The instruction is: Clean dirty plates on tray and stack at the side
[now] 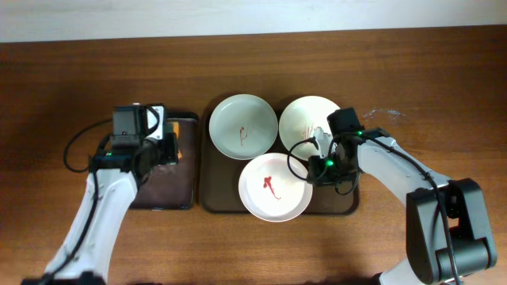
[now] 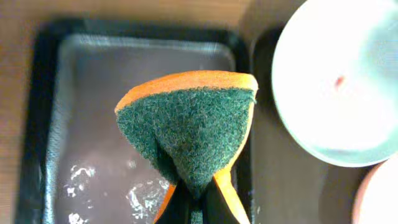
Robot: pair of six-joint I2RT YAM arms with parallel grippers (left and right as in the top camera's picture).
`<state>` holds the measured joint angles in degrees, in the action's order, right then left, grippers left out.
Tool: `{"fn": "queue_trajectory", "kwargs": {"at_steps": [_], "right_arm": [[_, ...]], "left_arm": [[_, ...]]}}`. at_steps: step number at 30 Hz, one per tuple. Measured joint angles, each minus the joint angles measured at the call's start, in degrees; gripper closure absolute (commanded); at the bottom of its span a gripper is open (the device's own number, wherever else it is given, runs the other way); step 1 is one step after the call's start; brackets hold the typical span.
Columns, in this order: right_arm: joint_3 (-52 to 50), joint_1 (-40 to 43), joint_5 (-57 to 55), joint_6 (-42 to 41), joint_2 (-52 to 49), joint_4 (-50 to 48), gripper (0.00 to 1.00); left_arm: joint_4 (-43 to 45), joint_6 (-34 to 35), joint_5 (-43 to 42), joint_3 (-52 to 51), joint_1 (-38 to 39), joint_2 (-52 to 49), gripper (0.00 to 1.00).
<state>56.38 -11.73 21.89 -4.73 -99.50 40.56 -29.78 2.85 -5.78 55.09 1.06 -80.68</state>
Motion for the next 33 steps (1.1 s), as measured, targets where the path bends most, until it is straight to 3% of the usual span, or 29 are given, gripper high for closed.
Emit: {"fn": "queue_trajectory", "kwargs": {"at_steps": [8, 25, 27, 28, 33], "right_arm": [[0.0, 0.0, 0.0, 0.0, 0.0, -0.8, 0.73], [0.0, 0.0, 0.0, 0.0, 0.0, -0.8, 0.74], [0.0, 0.0, 0.0, 0.0, 0.0, -0.8, 0.78], [0.0, 0.0, 0.0, 0.0, 0.0, -0.8, 0.85], [0.0, 0.0, 0.0, 0.0, 0.0, -0.8, 0.91]], "left_arm": [[5.6, 0.0, 0.0, 0.0, 0.0, 11.6, 1.00], [6.8, 0.0, -1.1, 0.0, 0.0, 13.2, 1.00], [6.7, 0.0, -1.1, 0.0, 0.0, 13.2, 1.00], [5.8, 0.0, -1.1, 0.0, 0.0, 13.2, 1.00], [-4.0, 0.0, -1.3, 0.4, 0.0, 9.7, 1.00]]}}
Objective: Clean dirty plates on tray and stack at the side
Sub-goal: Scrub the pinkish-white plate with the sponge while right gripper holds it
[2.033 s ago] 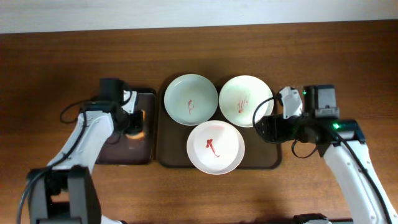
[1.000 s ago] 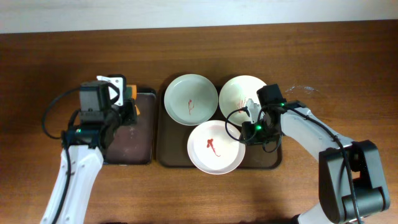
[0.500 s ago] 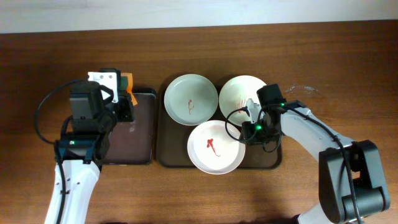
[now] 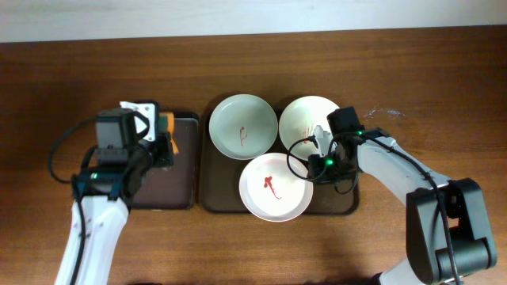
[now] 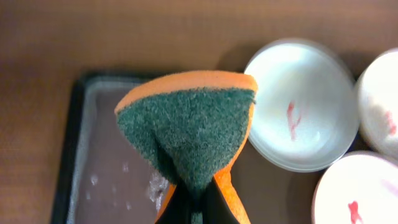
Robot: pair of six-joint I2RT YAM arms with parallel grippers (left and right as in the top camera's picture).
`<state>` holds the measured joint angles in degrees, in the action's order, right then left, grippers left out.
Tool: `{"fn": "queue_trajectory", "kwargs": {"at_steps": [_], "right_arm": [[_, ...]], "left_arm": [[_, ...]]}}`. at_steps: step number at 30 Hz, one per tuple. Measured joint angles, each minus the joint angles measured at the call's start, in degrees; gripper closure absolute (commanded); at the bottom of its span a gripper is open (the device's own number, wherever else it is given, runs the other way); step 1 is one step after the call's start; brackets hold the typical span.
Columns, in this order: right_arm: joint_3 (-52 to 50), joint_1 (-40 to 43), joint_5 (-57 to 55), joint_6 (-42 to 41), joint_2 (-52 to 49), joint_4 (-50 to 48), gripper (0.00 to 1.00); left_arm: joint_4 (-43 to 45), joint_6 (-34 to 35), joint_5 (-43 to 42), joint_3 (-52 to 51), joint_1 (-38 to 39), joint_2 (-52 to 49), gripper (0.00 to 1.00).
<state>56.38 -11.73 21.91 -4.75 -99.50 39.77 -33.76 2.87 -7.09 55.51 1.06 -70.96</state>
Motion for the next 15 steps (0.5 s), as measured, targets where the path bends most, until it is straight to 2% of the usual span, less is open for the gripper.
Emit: {"fn": "queue_trajectory", "kwargs": {"at_steps": [7, 15], "right_arm": [[0.0, 0.0, 0.0, 0.0, 0.0, 0.0, 0.96], [0.0, 0.0, 0.0, 0.0, 0.0, 0.0, 0.96]], "left_arm": [[-4.6, 0.2, -2.6, 0.0, 0.0, -16.7, 1.00], [-4.2, 1.0, -12.4, 2.3, 0.8, -18.0, 1.00]]}}
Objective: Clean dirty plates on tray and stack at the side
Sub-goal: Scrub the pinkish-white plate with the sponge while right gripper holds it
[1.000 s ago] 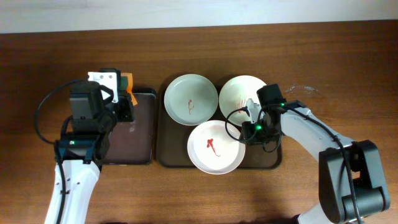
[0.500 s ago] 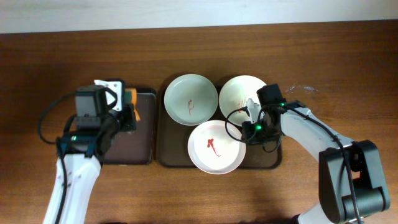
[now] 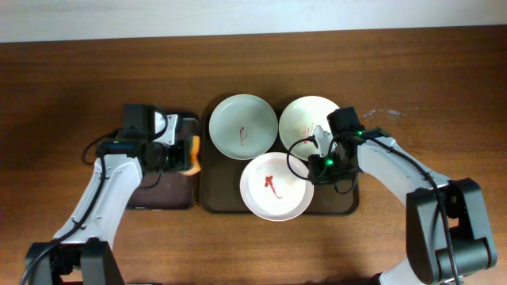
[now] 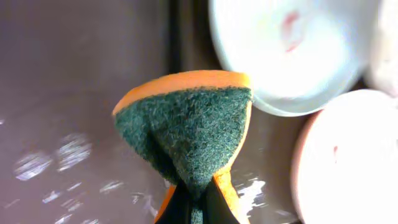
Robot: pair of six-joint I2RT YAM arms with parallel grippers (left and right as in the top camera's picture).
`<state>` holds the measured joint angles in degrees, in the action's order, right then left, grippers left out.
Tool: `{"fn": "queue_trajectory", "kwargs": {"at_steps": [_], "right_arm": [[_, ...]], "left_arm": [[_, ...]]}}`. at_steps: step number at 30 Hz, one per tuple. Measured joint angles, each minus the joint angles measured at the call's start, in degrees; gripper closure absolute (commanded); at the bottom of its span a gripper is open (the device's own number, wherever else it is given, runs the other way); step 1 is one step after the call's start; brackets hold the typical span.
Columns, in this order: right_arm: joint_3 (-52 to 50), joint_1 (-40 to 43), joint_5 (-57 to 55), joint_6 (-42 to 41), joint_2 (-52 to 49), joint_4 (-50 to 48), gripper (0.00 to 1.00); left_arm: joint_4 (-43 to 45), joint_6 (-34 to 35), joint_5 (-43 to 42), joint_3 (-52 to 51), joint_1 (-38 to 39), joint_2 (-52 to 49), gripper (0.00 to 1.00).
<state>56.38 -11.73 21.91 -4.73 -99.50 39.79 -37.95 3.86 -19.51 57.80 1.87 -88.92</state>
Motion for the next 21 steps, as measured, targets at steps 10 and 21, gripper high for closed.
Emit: {"fn": "queue_trajectory", "kwargs": {"at_steps": [10, 21], "right_arm": [[0.0, 0.0, 0.0, 0.0, 0.0, 0.0, 0.96], [0.0, 0.0, 0.0, 0.0, 0.0, 0.0, 0.96]], "left_arm": [[13.5, 21.3, -5.5, 0.6, 21.5, -2.5, 1.00], [21.4, 32.5, -13.0, 0.9, 33.9, -17.9, 1.00]]}}
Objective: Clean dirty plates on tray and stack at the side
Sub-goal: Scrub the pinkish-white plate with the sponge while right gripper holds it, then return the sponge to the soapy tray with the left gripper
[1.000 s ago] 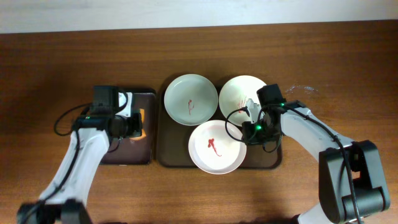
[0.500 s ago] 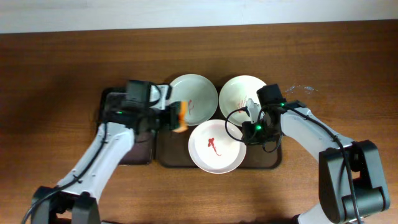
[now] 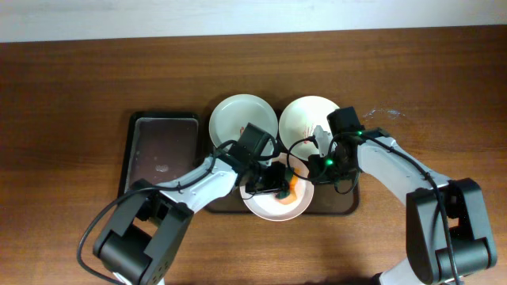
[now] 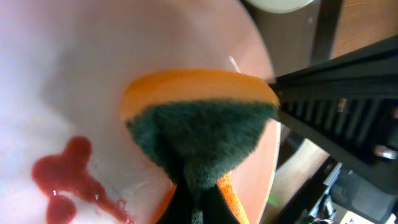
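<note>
On the brown tray (image 3: pixel 212 199) stand three white plates. The front plate (image 3: pixel 265 209) has a red sauce stain (image 4: pixel 67 176). My left gripper (image 3: pixel 285 190) is shut on a folded orange and green sponge (image 4: pixel 199 121), pressed green side down on this plate, right of the stain. My right gripper (image 3: pixel 321 164) sits at the plate's right rim, a ridged black finger (image 4: pixel 336 93) lying over the edge. The back left plate (image 3: pixel 236 119) carries a red mark; the back right plate (image 3: pixel 303 119) has faint marks.
A black tray (image 3: pixel 162 158) with a wet sheen lies left of the brown tray. Bare wooden table (image 3: pixel 71 95) runs all round, with a pale wall edge at the back. The right arm's cables loop over the tray's right side.
My left gripper, with the sponge, was at the black tray's right edge. It is now over the brown tray with the sponge down on the front plate. The right gripper has not moved.
My left gripper held the sponge over the wet black tray, then higher above its back right corner, then at that tray's right edge. Now the sponge rests on the front stained plate. The right gripper stayed at that plate's right rim throughout.
</note>
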Robot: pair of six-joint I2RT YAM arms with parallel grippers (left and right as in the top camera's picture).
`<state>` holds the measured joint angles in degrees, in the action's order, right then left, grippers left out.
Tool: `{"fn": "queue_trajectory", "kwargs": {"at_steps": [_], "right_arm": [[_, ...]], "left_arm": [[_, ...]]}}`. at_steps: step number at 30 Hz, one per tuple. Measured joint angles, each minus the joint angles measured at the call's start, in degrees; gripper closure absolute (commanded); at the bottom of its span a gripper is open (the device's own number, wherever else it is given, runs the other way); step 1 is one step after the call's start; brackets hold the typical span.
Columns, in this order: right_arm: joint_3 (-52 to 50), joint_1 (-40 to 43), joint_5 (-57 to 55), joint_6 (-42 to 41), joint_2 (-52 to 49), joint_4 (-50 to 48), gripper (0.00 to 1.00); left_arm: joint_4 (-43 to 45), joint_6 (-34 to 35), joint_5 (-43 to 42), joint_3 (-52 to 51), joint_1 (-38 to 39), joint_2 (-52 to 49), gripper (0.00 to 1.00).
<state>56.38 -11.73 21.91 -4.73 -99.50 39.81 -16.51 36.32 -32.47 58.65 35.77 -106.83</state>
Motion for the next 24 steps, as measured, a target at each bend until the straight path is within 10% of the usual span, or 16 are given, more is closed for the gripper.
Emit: {"fn": "queue_trajectory", "kwargs": {"at_steps": [17, 19, 24], "right_arm": [[0.1, -0.1, 0.0, -0.8, 0.0, -0.4, 0.95], [0.1, -0.1, 0.0, -0.9, 0.0, -0.4, 0.73], [0.1, -0.1, 0.0, -0.6, 0.0, 0.0, 0.69]], "left_arm": [[-16.6, -10.4, 12.4, 1.6, -8.9, 5.8, 1.00], [-18.0, -11.7, 16.5, 1.9, -8.9, 11.8, 1.00], [-22.7, -15.7, 29.3, 2.8, -9.1, 17.1, 1.00]]}}
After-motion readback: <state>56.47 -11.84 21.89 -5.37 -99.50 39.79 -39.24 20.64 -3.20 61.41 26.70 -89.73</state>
